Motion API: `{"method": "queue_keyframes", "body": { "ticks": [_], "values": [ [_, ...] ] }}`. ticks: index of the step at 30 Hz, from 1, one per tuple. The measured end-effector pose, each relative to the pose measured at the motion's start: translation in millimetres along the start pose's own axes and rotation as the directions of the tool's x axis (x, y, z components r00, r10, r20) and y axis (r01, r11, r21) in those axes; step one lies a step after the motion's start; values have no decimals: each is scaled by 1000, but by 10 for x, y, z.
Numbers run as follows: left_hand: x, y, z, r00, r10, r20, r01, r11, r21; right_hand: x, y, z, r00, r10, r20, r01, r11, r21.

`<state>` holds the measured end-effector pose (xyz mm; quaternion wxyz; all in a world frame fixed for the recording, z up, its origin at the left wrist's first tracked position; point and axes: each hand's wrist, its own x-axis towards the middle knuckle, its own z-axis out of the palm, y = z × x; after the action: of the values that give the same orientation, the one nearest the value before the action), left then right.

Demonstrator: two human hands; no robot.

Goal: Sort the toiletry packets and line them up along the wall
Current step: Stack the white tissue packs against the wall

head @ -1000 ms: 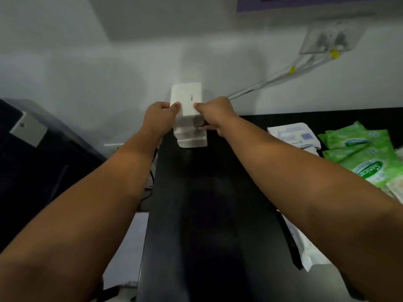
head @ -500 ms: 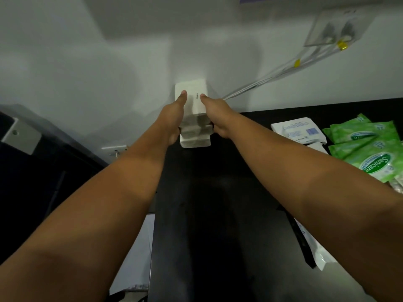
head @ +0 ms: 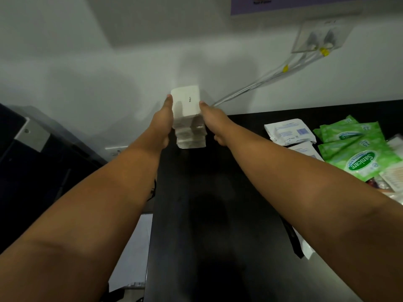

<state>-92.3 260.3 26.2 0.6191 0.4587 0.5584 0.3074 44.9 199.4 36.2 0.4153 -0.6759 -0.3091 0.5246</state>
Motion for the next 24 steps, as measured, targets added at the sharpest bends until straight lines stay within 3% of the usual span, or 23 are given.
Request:
{"method": "queue_keyframes", "body": {
  "ticks": [4, 11, 16, 24],
  "values": [
    [-185, -27, -50, 975, 168, -144, -141, 973, 183, -228, 94, -139, 993, -111, -31, 108, 991, -80],
    [-813, 84, 275, 851, 447, -275, -286, 834, 471, -808, 195, -430, 971, -225, -84, 201, 952, -230],
    [-1408, -24, 842, 756, 621, -209, -444, 720, 534, -1354, 401, -813, 910, -390, -137, 343, 897, -279],
    [-2473, -597, 1895, 788, 613, -55, -505, 694, 513, -2248, 1104, -2016, 877, -450, -168, 356, 844, -402]
  ]
}}
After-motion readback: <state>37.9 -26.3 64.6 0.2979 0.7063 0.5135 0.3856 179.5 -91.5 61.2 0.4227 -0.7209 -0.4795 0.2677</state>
